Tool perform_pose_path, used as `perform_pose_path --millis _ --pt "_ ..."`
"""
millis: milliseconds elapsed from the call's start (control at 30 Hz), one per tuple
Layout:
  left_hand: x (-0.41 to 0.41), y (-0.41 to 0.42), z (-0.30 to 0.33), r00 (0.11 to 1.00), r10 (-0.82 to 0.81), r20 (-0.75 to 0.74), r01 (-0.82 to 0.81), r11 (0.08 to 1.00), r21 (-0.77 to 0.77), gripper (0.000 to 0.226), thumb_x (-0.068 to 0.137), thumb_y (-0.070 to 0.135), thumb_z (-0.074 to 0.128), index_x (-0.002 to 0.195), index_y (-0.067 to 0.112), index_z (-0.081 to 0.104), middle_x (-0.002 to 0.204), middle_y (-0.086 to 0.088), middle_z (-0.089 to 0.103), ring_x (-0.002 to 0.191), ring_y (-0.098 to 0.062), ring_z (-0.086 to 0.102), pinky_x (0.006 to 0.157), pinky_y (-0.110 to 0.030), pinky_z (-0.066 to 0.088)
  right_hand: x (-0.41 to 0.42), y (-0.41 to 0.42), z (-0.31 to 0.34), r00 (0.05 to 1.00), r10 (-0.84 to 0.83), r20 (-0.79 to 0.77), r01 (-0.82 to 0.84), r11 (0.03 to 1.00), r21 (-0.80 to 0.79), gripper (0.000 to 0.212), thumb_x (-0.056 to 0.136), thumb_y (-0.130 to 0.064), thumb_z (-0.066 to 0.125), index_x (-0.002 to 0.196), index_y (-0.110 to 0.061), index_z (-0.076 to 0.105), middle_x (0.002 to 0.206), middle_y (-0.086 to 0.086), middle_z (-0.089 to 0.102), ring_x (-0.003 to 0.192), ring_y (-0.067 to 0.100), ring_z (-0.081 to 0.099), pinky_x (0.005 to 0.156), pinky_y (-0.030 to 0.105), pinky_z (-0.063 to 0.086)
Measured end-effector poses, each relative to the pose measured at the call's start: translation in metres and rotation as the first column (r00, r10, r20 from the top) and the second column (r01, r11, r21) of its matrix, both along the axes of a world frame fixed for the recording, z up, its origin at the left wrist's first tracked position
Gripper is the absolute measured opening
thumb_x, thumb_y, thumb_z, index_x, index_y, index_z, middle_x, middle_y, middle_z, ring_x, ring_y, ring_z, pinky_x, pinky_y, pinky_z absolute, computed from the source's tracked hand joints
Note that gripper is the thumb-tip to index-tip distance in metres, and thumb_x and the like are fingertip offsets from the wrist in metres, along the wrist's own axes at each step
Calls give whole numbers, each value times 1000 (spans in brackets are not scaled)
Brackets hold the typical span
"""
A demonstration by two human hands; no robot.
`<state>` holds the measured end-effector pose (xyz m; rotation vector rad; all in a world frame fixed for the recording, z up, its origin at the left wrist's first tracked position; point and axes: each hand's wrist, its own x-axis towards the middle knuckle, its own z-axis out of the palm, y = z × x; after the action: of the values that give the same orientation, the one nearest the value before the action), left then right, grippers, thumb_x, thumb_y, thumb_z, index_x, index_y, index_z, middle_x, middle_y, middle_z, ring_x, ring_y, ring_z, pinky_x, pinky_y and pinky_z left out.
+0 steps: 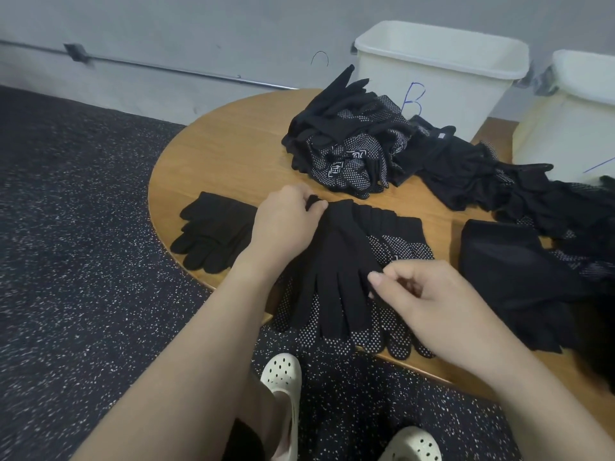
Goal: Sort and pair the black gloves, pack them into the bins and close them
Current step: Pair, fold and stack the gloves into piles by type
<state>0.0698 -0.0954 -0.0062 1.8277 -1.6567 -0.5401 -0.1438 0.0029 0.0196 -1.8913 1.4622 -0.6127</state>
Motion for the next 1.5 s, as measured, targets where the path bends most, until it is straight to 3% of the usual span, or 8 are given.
perform_pose_path --millis 167,267,333,500,633,833,1100,1500 --pt "3 2 3 995 -43 -90 44 999 11 23 100 40 65 108 20 59 68 10 49 69 -10 51 64 -33 41 -9 -2 0 985 -95 147 94 995 17 37 97 -45 54 76 -23 74 71 3 71 69 24 64 71 37 51" --pt "11 10 8 985 -74 -155 77 997 15 49 96 41 70 136 18 54 77 9 56 83 -7 58 72 -24 45 -10 0 -4 996 -59 60 58 998 28 37 99 -45 54 74 -23 71 61 1 65 57 22 57 63 36 51" --pt "15 18 10 983 -83 -166 86 996 8 58 95 40 73 143 19 50 84 8 63 89 -5 62 76 -20 45 -8 1 -4 999 -38 22 37 999 22 38 99 -44 55 67 -26 64 48 -8 48 44 7 42 48 19 37" --pt "16 29 14 986 -96 -137 102 994 35 34 94 36 75 109 6 69 85 19 64 92 3 65 69 -13 44 -6 -2 -3 998 -56 15 55 998 35 43 99 -42 57 65 -16 63 46 -8 42 41 6 38 46 19 33" --pt "12 35 19 985 -112 -131 115 993 21 35 95 27 74 69 26 50 63 4 57 73 -1 61 51 -5 36 -1 -3 2 994 -103 39 102 994 29 41 100 -37 59 63 -21 68 59 -9 66 50 12 55 57 28 45" --pt "26 43 37 940 -74 -334 48 995 -83 22 103 30 61 97 15 76 89 3 79 87 -13 74 84 -40 60 14 17 21 988 -60 139 67 997 -43 35 96 -42 57 72 -18 69 71 -16 73 58 19 64 61 29 51" --pt "40 45 34 888 -35 -459 76 995 72 35 104 34 59 75 23 74 73 5 76 68 -8 73 59 -23 51 29 29 24 984 70 166 -77 996 36 34 90 -44 61 68 -18 64 62 -10 64 57 7 57 61 22 47" --pt "24 32 22 803 21 -596 86 985 150 24 106 36 54 89 20 61 85 -8 74 81 -21 71 71 -37 56 18 24 24 999 -6 54 -2 989 150 36 94 -40 63 61 -30 68 54 -6 66 37 2 46 43 15 38"
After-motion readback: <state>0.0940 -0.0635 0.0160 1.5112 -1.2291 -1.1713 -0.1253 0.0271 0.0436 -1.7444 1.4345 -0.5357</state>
